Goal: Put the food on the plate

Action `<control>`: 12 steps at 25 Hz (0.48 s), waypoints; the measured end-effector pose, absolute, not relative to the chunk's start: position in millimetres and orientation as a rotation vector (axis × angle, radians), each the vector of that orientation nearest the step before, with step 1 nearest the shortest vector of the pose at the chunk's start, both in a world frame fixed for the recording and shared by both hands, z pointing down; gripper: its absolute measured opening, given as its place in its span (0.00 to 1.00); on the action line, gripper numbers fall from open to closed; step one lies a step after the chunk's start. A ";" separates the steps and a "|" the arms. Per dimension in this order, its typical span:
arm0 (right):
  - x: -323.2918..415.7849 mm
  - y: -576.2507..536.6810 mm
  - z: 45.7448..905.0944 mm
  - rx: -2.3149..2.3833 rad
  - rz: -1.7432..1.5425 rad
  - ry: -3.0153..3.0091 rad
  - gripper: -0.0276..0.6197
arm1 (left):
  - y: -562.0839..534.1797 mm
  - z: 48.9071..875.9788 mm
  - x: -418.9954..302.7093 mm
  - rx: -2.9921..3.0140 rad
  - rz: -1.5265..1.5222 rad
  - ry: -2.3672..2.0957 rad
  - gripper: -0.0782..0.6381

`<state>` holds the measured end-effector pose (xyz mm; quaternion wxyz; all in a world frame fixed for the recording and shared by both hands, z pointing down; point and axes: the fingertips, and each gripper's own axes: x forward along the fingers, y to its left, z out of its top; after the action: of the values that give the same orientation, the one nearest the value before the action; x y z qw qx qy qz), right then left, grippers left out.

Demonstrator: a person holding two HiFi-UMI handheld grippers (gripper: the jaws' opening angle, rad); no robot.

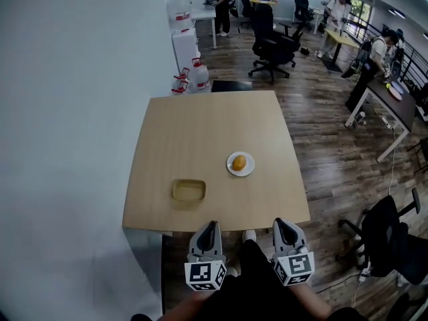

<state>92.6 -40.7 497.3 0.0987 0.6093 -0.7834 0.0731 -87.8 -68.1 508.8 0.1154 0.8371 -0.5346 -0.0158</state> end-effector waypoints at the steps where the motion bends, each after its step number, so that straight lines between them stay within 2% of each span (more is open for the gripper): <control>1: 95.7 -41.7 496.2 1.807 0.209 -2.315 0.14 | -68.2 506.6 -85.1 2.466 -0.046 -1.559 0.15; 12: 101.8 -50.0 489.4 1.822 0.186 -2.336 0.14 | -75.0 511.3 -76.2 2.485 -0.010 -1.507 0.15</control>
<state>101.8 -50.0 489.4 0.0864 0.6115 -0.7840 0.0625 -76.2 -75.0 511.3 0.1174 0.8492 -0.5148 -0.0033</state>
